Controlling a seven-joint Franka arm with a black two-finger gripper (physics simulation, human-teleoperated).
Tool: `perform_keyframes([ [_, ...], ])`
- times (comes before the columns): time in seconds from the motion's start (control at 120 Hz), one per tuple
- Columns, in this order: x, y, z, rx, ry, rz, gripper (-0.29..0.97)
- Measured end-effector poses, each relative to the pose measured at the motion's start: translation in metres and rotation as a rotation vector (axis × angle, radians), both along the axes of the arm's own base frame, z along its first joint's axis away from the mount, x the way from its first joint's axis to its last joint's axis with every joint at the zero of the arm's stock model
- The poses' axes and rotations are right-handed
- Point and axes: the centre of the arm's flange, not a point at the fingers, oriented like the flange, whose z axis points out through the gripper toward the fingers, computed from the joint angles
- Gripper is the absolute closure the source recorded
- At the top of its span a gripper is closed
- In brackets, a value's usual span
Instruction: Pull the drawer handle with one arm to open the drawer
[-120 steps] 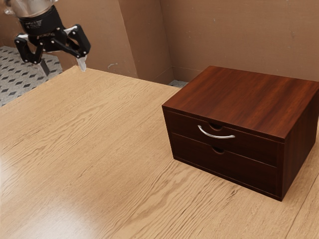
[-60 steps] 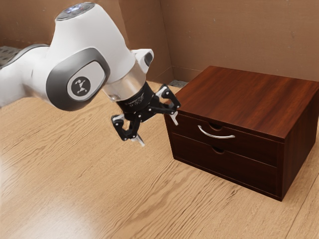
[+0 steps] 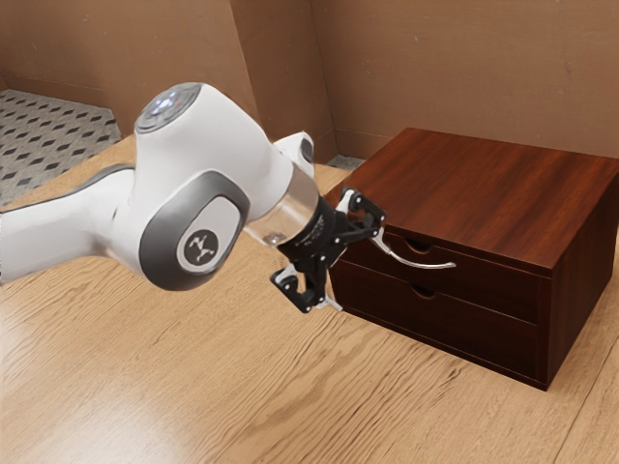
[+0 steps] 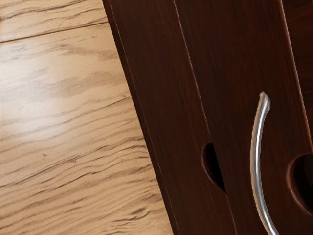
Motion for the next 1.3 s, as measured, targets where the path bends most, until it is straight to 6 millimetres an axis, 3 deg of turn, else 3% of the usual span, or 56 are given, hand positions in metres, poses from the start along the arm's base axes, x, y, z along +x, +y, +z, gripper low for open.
perform_keyframes([
  [0.067, -0.001, 0.001, -0.008, -0.013, -0.002, 0.025, 0.00],
  [0.575, 0.004, -0.004, -0.010, -0.081, -0.042, 0.122, 0.00],
  [0.725, 0.007, -0.016, -0.022, -0.088, -0.027, 0.119, 0.00],
  [0.917, 0.025, -0.017, -0.032, -0.103, -0.020, 0.134, 0.00],
  [1.3, 0.035, -0.009, -0.033, -0.118, -0.022, 0.168, 0.00],
])
